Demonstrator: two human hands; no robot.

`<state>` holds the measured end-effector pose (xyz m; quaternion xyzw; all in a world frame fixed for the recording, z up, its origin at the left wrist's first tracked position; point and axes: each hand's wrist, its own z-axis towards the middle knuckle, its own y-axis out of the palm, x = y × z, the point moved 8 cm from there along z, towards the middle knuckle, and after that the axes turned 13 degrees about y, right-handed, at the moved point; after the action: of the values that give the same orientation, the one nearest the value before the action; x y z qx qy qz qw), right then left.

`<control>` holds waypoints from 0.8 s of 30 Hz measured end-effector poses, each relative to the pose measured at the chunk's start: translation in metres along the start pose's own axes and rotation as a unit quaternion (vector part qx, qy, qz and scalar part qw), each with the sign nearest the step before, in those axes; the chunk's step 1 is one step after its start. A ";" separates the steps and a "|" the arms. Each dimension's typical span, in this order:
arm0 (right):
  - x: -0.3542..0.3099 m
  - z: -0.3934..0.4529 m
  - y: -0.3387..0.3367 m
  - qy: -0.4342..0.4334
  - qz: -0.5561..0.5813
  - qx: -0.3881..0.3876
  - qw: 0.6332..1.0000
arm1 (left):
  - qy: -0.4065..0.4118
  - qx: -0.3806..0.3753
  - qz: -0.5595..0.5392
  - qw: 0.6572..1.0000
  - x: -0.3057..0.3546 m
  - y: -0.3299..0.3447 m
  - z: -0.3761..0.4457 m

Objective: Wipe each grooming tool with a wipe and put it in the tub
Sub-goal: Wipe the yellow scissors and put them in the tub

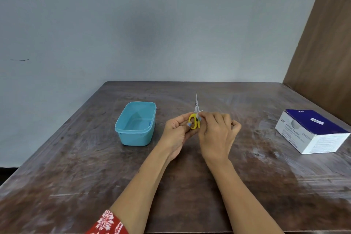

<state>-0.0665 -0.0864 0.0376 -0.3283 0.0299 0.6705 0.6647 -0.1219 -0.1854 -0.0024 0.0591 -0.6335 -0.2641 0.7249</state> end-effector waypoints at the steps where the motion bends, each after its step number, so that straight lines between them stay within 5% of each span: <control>1: -0.001 0.000 0.000 -0.005 0.000 -0.005 1.000 | -0.001 0.005 -0.001 1.000 0.000 -0.001 0.000; 24: 0.000 -0.005 0.008 0.028 -0.002 -0.083 0.996 | 0.020 0.056 0.019 0.998 0.004 -0.012 0.002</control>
<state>-0.0720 -0.0894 0.0300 -0.4011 -0.0081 0.6600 0.6352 -0.1276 -0.1970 -0.0035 0.0924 -0.6339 -0.2134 0.7376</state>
